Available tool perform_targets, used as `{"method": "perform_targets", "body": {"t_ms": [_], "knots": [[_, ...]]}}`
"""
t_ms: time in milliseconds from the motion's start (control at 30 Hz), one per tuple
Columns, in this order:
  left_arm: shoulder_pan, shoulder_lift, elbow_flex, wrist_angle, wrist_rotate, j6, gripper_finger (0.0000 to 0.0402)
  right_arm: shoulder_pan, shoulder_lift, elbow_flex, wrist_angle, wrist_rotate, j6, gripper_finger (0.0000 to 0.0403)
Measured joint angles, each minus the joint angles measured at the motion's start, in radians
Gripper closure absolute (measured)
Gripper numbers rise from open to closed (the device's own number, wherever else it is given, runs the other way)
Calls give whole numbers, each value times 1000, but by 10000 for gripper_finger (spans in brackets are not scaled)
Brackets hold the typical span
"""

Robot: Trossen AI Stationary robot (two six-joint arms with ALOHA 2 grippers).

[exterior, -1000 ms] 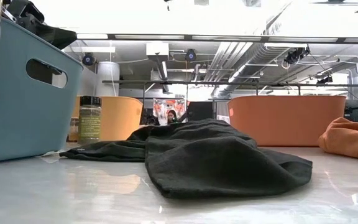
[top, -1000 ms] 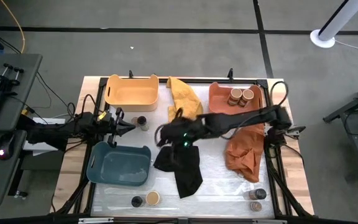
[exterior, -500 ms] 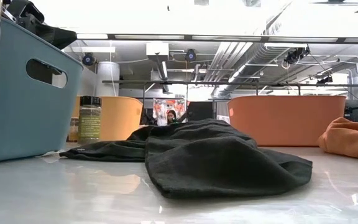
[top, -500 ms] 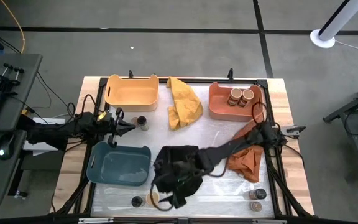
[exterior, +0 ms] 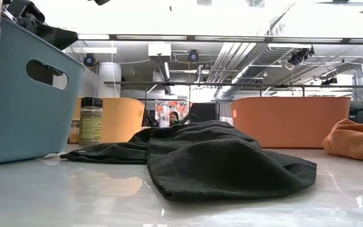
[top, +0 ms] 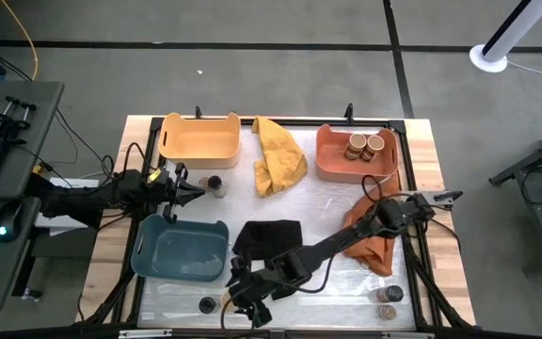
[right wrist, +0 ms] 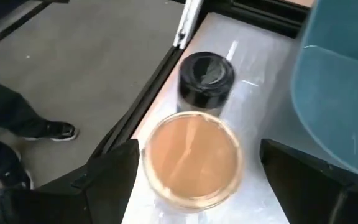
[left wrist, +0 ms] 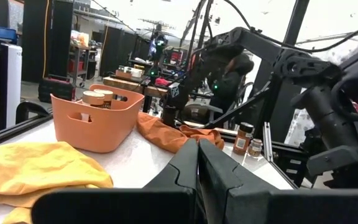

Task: Sort spices by type
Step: Put the gold spice bottle into the orange bin

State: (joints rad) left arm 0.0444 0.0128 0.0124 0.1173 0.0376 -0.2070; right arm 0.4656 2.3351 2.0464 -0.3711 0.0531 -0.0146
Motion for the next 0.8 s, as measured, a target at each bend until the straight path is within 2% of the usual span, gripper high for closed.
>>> {"method": "perform_targets", "body": {"t_ms": [367,800], "knots": [[0,0,0,0,0,0,401,0,5,0,3,-26,11,72],[0,0,0,-1,0,0,401,0,54,0,21,7,14,72]]}}
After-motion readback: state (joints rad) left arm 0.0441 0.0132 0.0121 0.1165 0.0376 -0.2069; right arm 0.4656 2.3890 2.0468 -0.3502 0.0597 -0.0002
